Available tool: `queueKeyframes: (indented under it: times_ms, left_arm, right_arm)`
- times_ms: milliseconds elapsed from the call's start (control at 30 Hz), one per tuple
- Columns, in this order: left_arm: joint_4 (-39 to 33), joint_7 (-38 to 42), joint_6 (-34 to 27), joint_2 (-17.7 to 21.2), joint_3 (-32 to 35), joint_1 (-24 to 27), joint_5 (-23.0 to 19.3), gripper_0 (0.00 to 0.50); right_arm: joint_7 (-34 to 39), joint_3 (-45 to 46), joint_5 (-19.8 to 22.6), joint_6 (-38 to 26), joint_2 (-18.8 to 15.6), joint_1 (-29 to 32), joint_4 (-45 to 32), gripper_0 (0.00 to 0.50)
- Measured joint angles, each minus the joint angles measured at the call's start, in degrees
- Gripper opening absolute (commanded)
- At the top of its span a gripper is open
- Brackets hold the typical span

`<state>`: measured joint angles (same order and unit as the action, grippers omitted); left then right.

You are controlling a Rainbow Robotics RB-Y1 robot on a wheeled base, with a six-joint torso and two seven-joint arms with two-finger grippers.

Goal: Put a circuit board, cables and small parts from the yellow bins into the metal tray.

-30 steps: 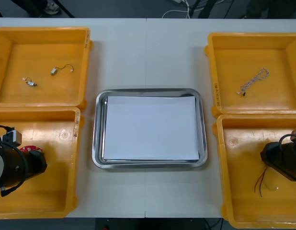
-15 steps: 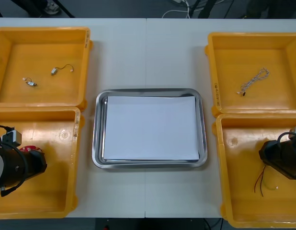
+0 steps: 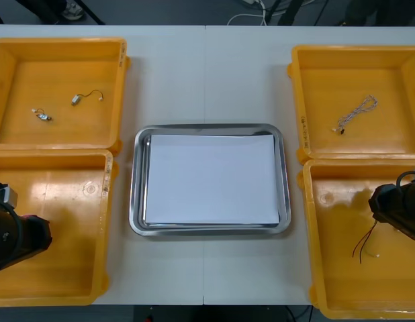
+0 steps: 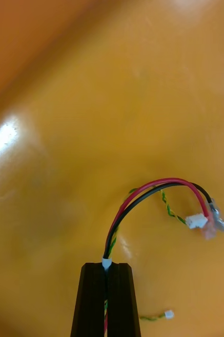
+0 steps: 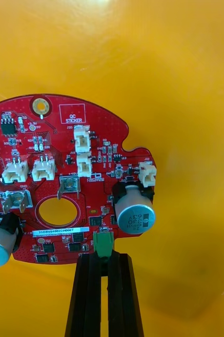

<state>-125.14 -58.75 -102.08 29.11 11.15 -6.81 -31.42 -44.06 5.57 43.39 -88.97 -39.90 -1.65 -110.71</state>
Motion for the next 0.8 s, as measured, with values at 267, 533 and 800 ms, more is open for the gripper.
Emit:
queueKeyframes:
  times_ms: [267, 533, 800]
  left_arm:
    - [-3.6, 0.0, -7.3, 0.0, 2.7, 4.2, -0.8, 0.0]
    - [-7.3, 0.0, -7.4, 0.0, 3.6, 8.9, -1.2, 0.0]
    - [-7.8, 0.0, -7.5, 0.0, 3.5, 12.8, -2.9, 0.0]
  right_arm:
    - [-4.8, 2.9, 7.6, -4.4, -5.1, -1.6, -0.2, 0.0]
    - [-5.2, 7.0, 13.6, -12.2, -7.9, -4.8, -0.5, 0.0]
    - [-6.0, 10.4, 18.0, -14.5, -11.2, -6.0, -1.3, 0.0]
